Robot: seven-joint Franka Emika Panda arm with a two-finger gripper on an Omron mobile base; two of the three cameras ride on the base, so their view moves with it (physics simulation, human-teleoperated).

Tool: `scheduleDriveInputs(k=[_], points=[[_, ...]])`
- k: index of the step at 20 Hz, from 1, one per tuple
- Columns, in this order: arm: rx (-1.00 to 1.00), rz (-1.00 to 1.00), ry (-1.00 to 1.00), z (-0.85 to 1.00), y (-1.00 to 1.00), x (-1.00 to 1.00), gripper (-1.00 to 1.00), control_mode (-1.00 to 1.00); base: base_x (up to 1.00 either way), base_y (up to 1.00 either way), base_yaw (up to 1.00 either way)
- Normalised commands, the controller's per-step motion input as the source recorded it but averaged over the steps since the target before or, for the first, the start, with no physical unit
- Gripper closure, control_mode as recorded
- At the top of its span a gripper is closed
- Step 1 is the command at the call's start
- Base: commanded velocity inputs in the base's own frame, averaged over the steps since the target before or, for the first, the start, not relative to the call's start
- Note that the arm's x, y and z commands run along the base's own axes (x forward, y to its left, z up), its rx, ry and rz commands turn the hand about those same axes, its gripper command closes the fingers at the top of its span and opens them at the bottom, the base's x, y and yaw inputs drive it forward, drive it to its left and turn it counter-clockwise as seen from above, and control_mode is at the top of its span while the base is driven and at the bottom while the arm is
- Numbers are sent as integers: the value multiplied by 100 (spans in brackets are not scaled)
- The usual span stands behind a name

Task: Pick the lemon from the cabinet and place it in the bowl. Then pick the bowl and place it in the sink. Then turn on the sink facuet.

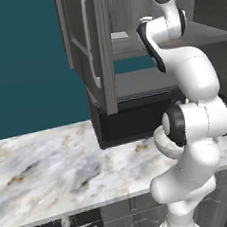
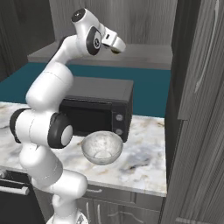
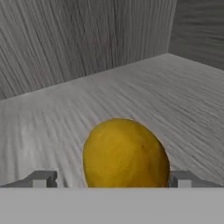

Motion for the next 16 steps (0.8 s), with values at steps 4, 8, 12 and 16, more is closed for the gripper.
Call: scheduleDriveInputs(k=[4, 8, 12, 16], points=[[0, 2, 0, -6, -22, 41, -100, -100, 0, 0, 0], [0, 1, 0, -9, -19, 9, 100, -100, 0, 0, 0], [0, 0, -1, -5, -4, -22, 100, -100, 0, 0, 0], [-1, 0, -11, -6, 0, -92, 100, -100, 0, 0, 0]])
